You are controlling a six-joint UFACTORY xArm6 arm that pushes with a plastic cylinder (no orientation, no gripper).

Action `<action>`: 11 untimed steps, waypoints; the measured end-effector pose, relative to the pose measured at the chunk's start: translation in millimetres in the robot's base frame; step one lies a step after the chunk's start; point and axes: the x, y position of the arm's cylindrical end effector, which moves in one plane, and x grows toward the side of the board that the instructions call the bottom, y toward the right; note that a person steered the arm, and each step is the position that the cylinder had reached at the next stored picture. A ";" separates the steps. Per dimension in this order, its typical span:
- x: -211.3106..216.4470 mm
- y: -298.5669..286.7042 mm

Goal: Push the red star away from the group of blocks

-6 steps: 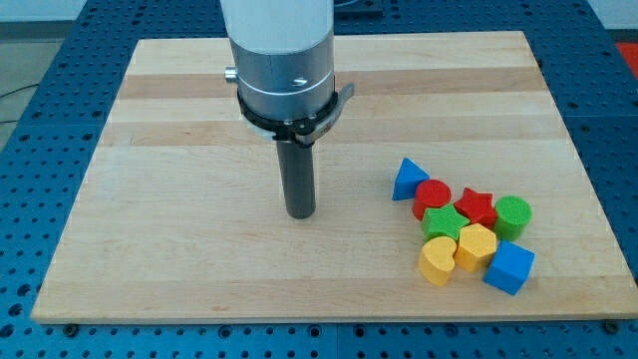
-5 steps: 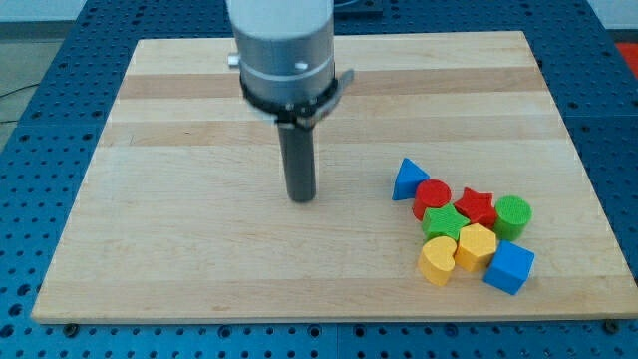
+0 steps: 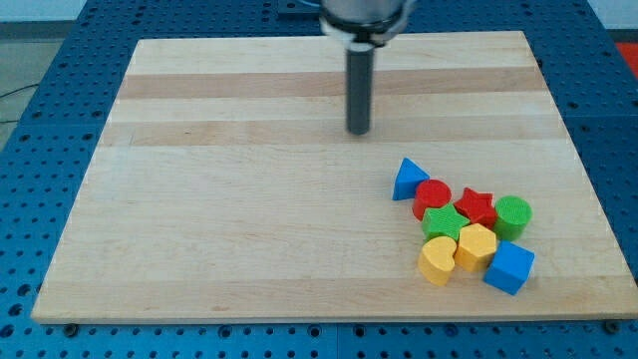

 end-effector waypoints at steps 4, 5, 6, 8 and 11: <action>248.4 201.0; 245.5 139.9; 223.7 102.4; 169.3 85.8; 80.3 78.5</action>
